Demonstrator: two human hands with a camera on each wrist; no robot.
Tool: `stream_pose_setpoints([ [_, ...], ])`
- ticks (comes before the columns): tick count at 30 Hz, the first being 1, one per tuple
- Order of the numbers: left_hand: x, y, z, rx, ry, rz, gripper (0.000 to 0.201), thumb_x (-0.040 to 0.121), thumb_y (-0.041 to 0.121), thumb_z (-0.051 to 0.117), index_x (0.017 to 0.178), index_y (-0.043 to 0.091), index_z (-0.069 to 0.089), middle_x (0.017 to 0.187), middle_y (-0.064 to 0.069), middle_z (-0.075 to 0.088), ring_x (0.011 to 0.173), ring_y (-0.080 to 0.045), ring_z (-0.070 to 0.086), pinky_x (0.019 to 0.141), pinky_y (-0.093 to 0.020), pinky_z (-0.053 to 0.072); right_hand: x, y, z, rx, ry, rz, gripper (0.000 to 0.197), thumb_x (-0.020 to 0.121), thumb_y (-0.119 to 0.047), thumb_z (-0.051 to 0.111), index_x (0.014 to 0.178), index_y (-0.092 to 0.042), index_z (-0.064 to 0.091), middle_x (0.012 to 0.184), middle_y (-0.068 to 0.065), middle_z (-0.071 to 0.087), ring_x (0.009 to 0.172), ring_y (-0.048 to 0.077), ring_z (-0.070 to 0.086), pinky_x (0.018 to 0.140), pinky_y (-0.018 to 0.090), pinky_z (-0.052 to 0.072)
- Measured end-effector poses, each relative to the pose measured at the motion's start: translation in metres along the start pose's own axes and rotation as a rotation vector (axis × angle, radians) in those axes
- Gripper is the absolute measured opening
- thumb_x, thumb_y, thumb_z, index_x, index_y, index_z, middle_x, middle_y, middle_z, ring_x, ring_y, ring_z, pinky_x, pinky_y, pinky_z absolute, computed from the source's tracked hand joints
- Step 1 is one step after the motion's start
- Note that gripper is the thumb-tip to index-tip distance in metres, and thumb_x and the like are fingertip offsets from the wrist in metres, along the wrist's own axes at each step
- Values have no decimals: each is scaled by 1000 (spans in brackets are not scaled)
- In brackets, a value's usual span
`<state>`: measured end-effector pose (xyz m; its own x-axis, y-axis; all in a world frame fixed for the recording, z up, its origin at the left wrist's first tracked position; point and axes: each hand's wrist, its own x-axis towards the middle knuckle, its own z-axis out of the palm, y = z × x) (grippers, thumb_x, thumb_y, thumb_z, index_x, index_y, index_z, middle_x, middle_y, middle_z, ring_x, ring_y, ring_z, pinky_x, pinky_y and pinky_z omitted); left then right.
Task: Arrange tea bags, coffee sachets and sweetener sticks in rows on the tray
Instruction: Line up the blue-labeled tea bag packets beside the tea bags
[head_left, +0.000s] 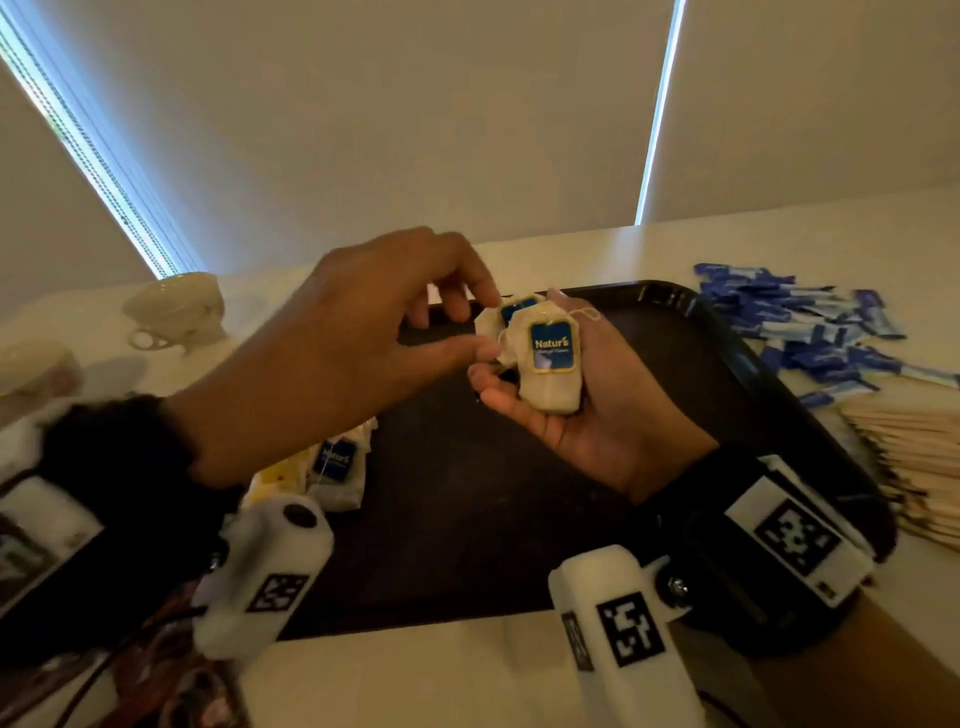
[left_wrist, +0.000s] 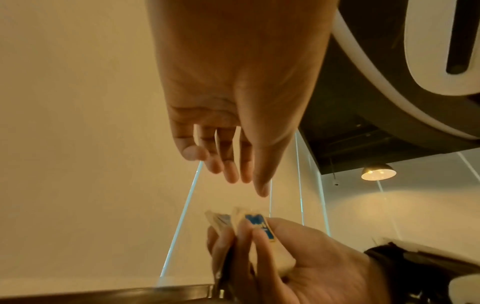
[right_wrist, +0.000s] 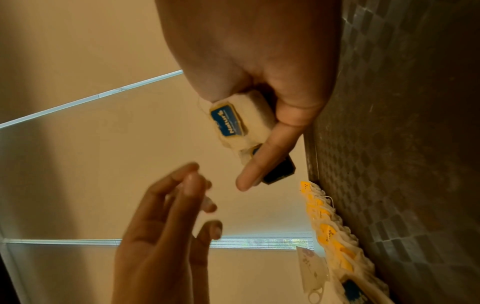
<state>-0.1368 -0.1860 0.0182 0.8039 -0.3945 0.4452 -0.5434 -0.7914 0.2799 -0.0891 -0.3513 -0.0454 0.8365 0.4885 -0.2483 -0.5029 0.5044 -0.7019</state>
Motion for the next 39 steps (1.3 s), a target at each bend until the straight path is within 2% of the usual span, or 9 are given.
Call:
stream_pose_setpoints([
  [4,21,7,24,55,14,20,36,74,52,59,105,35,56,93,16,49,81,7,46,66,-11,36,-2,0,1,21,-56,5,41,96,-44,43,123,-17,57,102,9,68,72,22,71,61,35,59],
  [8,30,8,35,70,-51,5,30,74,50,59,98,31,59,96,11,48,83,-3,45,68,-25,39,-1,2,0,5,-85,-23,36,96,-43,42,123,-23,55,111,8,66,84,23,70,79,40,57],
  [13,33,4,34,35,-60,0,15,78,32,70,86,30,58,94,9,47,76,2,44,64,-17,33,0,1,-1,38,-103,23,41,97,-46,38,106,-15,63,88,7,71,72,23,70,68,35,58],
  [17,29,-2,34,-59,-40,-13,11,80,35,68,88,29,64,90,8,53,76,-1,49,64,-8,38,-1,1,-1,23,-101,34,48,96,-50,38,117,-13,60,95,11,70,73,24,70,62,32,60],
  [23,25,-6,28,-254,-33,-42,17,75,46,64,86,33,65,88,11,59,80,-4,56,66,-14,46,-3,-1,-1,17,-95,38,58,90,-59,42,121,-13,59,109,15,68,81,25,69,61,33,59],
  [27,24,-4,18,-368,4,-47,14,75,43,64,88,37,66,87,26,61,81,2,56,65,-9,44,-3,-1,-1,43,-96,33,58,89,-59,44,118,-12,61,106,14,67,79,23,66,63,32,60],
  [30,24,-4,7,-426,16,-85,12,84,27,68,96,28,70,91,16,68,82,-8,61,62,-20,52,-1,-2,-2,71,-75,33,54,90,-56,45,117,-11,61,95,13,69,74,22,68,59,30,59],
  [33,23,-4,-2,-422,-18,-126,21,84,22,63,103,19,71,96,7,72,86,-11,65,61,-21,54,-2,-1,-2,72,-75,25,48,92,-52,44,110,-12,64,88,12,70,71,21,69,58,29,59],
  [39,9,-11,-34,-425,47,-215,15,73,32,64,87,28,69,88,4,72,71,-9,66,58,-21,55,0,0,0,90,-17,75,51,91,-50,49,120,-9,59,96,15,65,59,19,69,46,24,55],
])
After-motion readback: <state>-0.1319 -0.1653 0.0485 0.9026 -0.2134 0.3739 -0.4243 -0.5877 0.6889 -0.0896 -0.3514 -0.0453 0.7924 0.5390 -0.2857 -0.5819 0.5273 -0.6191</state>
